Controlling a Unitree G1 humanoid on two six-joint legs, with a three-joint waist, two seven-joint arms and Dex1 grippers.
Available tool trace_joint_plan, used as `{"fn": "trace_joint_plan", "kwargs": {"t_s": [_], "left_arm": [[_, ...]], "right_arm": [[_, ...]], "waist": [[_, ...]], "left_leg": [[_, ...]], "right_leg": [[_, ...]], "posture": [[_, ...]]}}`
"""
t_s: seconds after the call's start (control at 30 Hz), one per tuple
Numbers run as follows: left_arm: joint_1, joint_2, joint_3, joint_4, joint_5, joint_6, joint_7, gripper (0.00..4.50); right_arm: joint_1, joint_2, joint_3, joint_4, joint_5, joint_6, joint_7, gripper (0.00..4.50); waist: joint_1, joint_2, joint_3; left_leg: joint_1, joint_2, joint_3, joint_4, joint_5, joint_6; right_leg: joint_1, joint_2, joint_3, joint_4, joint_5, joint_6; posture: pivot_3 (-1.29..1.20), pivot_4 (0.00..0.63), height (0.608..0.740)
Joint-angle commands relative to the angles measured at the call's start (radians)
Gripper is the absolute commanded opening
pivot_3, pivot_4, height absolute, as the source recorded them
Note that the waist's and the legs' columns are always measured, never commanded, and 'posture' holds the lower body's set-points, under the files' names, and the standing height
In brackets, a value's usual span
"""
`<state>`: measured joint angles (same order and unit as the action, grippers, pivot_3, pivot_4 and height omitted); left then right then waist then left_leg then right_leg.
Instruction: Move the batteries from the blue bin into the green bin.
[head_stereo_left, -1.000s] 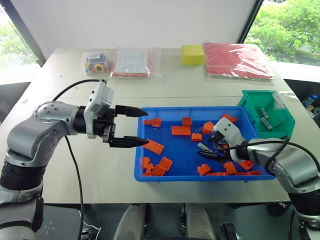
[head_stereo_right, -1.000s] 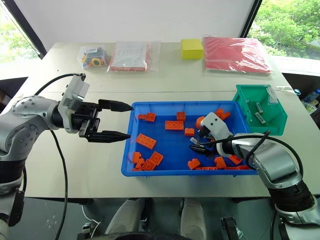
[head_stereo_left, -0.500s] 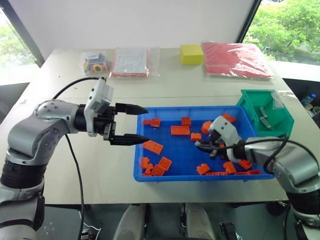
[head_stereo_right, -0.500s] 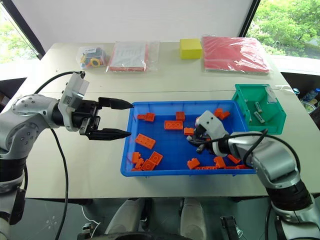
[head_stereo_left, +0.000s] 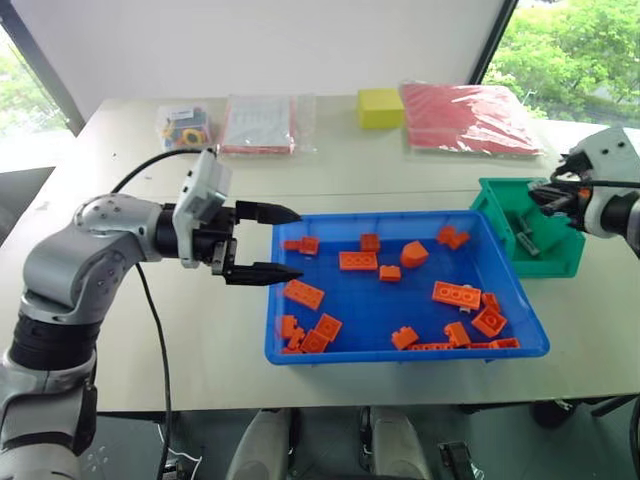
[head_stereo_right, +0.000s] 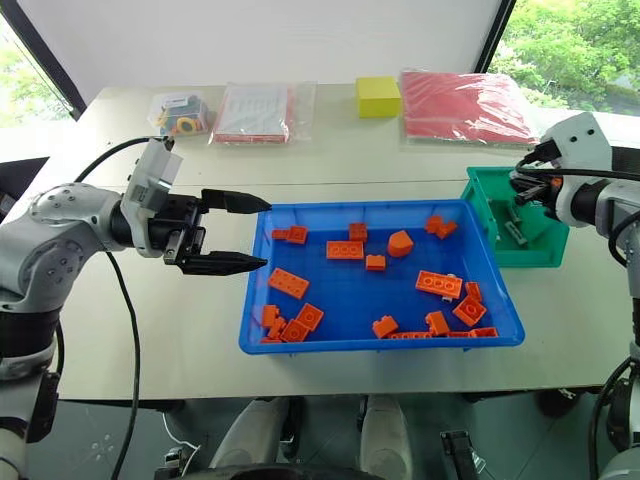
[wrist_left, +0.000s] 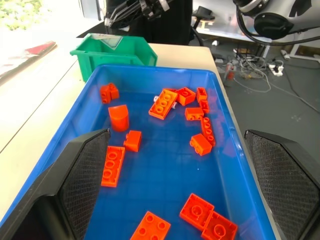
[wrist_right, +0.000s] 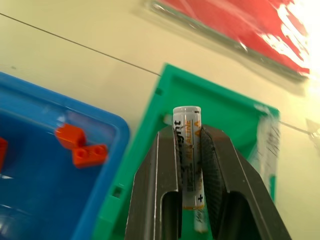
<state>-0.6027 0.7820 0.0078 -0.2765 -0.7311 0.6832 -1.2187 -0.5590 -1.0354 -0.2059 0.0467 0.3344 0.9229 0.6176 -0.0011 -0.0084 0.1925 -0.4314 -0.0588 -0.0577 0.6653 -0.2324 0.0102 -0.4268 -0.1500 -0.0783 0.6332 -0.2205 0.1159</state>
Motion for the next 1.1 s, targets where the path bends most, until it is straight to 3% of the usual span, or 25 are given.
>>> {"fn": "trace_joint_plan", "kwargs": {"t_s": [0.03, 0.1, 0.23, 0.53, 0.67, 1.1], "left_arm": [[-0.026, 0.0, 0.006, -0.005, 0.002, -0.014, -0.004, 4.5], [-0.027, 0.001, 0.007, -0.007, 0.002, -0.013, -0.004, 4.5], [-0.023, 0.006, 0.014, -0.014, -0.002, -0.009, -0.002, 4.5], [-0.017, 0.009, 0.016, -0.013, -0.002, -0.009, -0.002, 4.5], [-0.029, -0.001, 0.008, -0.004, 0.002, -0.015, -0.006, 4.5], [-0.012, 0.0, 0.022, -0.01, 0.003, -0.022, 0.001, 4.5]], "right_arm": [[-0.014, 0.022, -0.041, 0.011, -0.005, -0.039, -0.012, 1.87], [-0.006, 0.033, -0.041, 0.005, -0.008, -0.068, -0.007, 2.84], [0.02, 0.039, -0.069, -0.041, 0.027, -0.068, 0.03, 2.84], [0.23, 0.009, -0.064, -0.387, 0.239, 0.016, 0.259, 2.84], [0.257, 0.006, 0.028, -0.398, 0.194, -0.029, 0.279, 4.47], [0.293, -0.02, 0.229, -0.305, 0.042, -0.236, 0.401, 4.47]], "waist": [[-0.004, 0.0, 0.0], [-0.008, 0.0, 0.0], [-0.009, 0.0, 0.0], [-0.007, 0.0, 0.0], [-0.008, 0.0, 0.0], [-0.007, 0.0, 0.0]], "left_leg": [[0.0, 0.0, 0.0, 0.0, 0.0, 0.0], [0.0, 0.0, 0.0, 0.0, 0.0, 0.0], [0.0, 0.0, 0.0, 0.0, 0.0, 0.0], [0.0, 0.0, -0.002, 0.0, 0.0, 0.0], [0.0, 0.0, -0.001, 0.001, 0.0, 0.0], [0.0, 0.0, -0.002, 0.001, 0.0, 0.0]], "right_leg": [[0.0, 0.0, 0.0, 0.0, 0.0, 0.0], [0.0, 0.0, 0.0, 0.0, 0.0, 0.0], [0.0, 0.0, 0.0, 0.0, 0.0, 0.0], [0.0, 0.0, 0.0, 0.0, 0.0, 0.0], [0.001, 0.0, 0.0, 0.0, 0.0, 0.0], [0.001, 0.0, 0.0, 0.0, 0.0, 0.0]], "posture": [[0.0, 0.15, 0.692], [0.0, 0.15, 0.692], [0.0, 0.15, 0.692], [0.0, 0.15, 0.692], [0.0, 0.15, 0.692], [0.0, 0.15, 0.692]]}}
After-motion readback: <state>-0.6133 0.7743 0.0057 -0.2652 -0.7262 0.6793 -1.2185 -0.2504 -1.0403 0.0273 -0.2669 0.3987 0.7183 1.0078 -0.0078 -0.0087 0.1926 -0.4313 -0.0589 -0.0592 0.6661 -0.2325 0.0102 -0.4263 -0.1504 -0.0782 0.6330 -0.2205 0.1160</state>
